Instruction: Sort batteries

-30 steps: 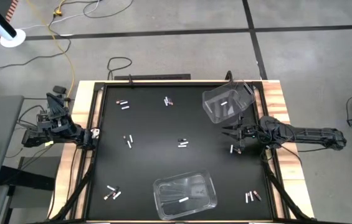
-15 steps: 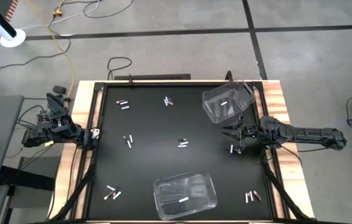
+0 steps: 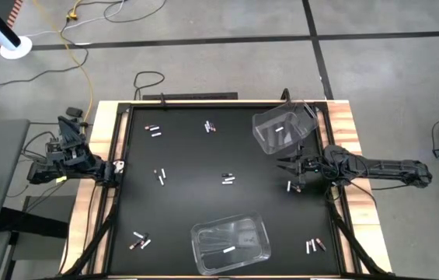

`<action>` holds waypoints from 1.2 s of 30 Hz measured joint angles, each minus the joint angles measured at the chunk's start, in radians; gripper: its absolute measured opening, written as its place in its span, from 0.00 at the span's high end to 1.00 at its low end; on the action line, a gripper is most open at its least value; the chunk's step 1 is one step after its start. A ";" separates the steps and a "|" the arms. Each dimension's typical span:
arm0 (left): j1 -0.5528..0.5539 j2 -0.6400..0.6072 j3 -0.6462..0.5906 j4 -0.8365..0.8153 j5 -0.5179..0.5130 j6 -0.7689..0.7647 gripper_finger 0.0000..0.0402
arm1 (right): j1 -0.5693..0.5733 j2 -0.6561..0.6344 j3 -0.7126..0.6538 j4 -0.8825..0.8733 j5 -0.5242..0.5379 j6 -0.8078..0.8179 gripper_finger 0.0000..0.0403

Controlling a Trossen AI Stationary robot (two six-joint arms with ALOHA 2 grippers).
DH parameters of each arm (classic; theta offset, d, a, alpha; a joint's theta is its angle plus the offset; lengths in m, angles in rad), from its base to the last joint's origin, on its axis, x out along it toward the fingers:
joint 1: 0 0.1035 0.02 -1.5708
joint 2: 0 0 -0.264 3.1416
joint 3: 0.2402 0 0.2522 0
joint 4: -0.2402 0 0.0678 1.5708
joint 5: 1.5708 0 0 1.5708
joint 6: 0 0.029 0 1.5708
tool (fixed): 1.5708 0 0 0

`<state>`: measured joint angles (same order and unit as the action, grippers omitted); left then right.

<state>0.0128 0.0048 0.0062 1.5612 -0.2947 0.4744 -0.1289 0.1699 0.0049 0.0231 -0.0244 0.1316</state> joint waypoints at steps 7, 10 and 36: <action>0.000 0.000 0.000 0.000 0.000 0.000 0.75 | 0.002 0.000 0.000 0.038 -0.005 0.000 0.67; 0.000 0.000 0.000 0.000 0.000 0.000 0.75 | 0.004 0.000 0.000 0.043 -0.004 -0.001 0.67; 0.000 0.000 0.000 0.000 0.000 0.000 0.75 | -0.397 0.452 0.663 -0.313 0.214 0.293 0.67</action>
<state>0.0128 0.0047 0.0063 1.5612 -0.2947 0.4743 -0.5255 0.6214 0.6684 -0.2897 0.1900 0.4242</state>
